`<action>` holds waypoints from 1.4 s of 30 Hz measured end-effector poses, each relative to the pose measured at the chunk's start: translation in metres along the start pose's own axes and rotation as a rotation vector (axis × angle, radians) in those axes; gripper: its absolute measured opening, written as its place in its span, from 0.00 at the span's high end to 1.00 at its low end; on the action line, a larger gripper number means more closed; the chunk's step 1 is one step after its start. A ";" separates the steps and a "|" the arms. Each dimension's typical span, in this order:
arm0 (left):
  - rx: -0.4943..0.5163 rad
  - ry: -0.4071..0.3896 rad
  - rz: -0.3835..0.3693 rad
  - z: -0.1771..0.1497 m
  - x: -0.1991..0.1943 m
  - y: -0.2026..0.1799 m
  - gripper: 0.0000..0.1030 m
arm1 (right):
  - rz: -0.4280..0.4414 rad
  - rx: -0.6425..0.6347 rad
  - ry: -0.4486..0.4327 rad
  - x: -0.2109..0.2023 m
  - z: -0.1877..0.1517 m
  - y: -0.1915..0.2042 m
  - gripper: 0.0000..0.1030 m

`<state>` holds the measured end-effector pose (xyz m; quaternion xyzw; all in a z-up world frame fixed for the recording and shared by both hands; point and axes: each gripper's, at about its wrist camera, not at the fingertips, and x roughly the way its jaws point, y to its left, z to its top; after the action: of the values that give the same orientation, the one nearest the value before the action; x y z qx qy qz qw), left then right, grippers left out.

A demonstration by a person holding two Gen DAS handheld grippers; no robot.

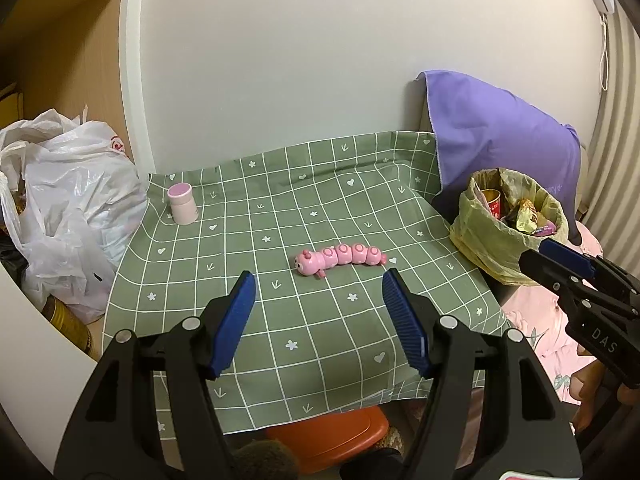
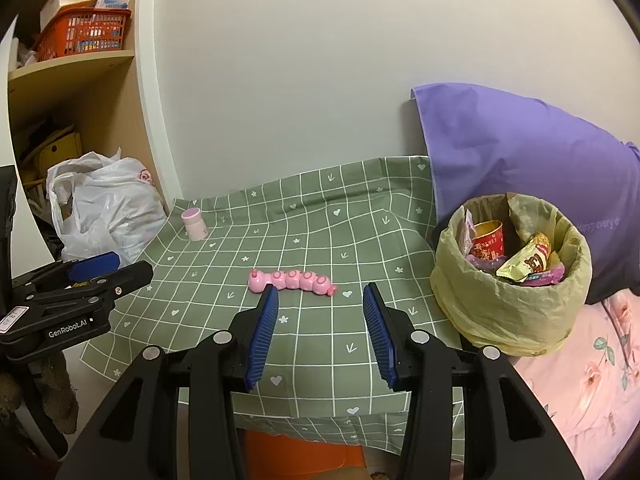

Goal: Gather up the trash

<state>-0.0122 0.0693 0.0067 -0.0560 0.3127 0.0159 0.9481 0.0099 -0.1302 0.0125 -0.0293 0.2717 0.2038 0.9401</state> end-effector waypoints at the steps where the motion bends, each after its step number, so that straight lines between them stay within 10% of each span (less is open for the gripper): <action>1: 0.001 0.000 0.001 0.000 0.000 0.000 0.39 | 0.003 -0.001 0.001 0.000 0.000 -0.002 0.60; 42: 0.021 -0.001 -0.003 0.002 -0.003 -0.003 0.39 | 0.004 0.018 0.005 -0.005 -0.004 -0.006 0.60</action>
<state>-0.0137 0.0666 0.0103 -0.0465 0.3126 0.0112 0.9487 0.0061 -0.1379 0.0116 -0.0206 0.2762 0.2031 0.9392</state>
